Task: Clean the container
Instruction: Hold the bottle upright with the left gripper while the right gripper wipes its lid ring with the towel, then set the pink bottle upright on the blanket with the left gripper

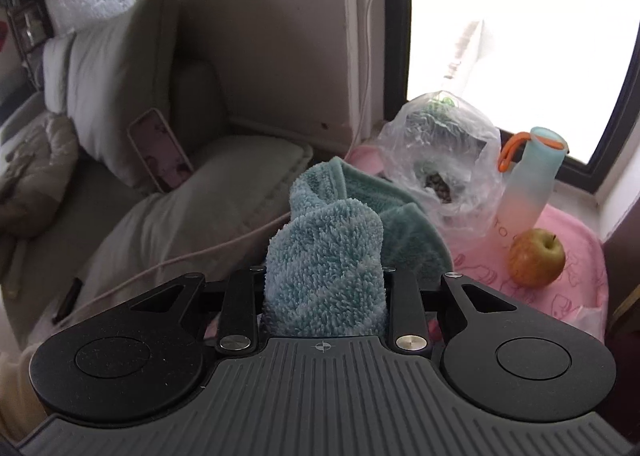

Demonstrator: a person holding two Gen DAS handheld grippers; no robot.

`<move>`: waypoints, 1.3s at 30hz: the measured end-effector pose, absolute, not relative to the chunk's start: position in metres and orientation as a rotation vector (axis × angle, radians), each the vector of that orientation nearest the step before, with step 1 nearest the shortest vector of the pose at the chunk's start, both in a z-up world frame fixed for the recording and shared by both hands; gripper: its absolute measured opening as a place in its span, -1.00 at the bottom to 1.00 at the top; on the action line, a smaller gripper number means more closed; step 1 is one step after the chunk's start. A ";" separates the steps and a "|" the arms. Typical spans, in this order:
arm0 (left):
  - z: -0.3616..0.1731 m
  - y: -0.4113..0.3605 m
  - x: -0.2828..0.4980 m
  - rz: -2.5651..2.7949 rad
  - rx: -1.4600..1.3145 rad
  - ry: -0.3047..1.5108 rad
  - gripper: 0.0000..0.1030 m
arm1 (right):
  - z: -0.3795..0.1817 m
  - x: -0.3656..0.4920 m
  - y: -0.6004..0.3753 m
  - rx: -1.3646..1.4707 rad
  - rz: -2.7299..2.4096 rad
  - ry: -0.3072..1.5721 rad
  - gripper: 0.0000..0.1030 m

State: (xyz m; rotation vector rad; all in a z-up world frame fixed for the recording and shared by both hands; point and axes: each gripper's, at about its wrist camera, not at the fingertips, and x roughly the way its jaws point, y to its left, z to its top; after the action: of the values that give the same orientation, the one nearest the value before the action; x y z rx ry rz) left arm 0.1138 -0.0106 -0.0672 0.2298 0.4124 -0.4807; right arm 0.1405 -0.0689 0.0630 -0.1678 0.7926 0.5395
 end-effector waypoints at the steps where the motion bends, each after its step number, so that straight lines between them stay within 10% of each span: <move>1: -0.067 -0.010 0.116 -0.480 0.216 0.422 0.41 | 0.063 0.142 -0.071 -0.182 0.509 0.778 -0.41; 39: -0.058 -0.010 0.137 -0.350 0.080 0.630 0.61 | 0.064 0.100 -0.197 0.091 0.069 0.526 -0.32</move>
State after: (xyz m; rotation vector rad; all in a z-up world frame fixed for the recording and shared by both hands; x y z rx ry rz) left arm 0.1370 -0.0097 -0.0581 0.0800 0.6298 -0.3504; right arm 0.1003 -0.1972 0.0640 0.0911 0.5258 0.0686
